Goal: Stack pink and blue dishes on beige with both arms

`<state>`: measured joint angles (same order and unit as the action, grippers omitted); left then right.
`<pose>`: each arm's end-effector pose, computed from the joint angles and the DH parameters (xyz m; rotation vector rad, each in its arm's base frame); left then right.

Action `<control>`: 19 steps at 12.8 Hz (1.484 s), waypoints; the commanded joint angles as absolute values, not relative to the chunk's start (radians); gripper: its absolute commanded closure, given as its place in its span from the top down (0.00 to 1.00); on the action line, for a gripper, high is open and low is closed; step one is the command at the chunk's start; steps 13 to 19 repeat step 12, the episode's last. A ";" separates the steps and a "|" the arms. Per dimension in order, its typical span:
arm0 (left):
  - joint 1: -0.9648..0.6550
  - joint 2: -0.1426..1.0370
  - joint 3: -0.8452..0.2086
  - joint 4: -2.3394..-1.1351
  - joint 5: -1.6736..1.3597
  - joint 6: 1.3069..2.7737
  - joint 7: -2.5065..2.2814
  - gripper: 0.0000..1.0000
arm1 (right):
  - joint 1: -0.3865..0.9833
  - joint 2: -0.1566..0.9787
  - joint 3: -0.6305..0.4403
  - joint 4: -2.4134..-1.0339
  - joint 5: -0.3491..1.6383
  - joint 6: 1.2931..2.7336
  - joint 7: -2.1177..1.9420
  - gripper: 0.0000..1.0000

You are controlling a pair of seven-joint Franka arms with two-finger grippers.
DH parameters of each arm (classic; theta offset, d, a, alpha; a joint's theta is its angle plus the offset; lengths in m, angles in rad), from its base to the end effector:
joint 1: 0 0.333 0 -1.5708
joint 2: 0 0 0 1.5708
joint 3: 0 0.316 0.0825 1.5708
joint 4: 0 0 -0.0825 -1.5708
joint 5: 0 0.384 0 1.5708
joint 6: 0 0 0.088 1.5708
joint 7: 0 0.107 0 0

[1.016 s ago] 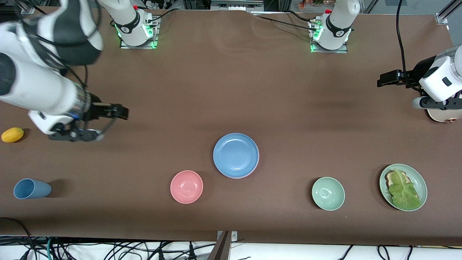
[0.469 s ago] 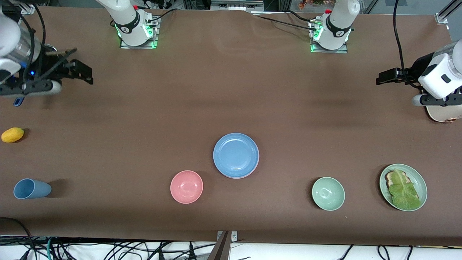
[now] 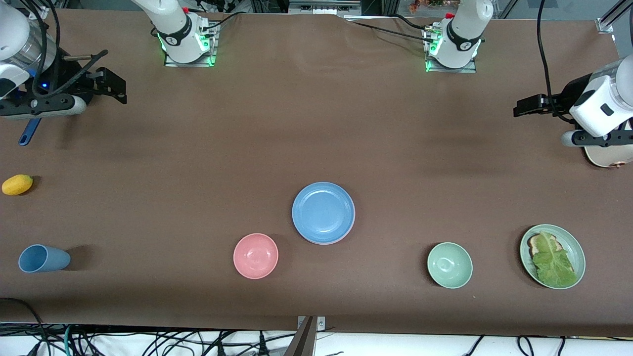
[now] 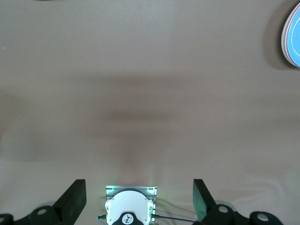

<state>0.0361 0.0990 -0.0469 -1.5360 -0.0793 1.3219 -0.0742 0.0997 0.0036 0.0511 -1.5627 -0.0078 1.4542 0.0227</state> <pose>0.5525 -0.0147 0.5686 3.0319 0.0841 -0.4836 0.5367 0.0806 0.6168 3.1132 0.1989 -0.1733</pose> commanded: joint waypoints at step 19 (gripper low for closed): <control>0.032 0.117 -0.044 -1.502 -0.061 1.333 -0.083 1.00 | 0.071 0.012 0.046 -1.534 -0.020 1.442 -0.005 1.00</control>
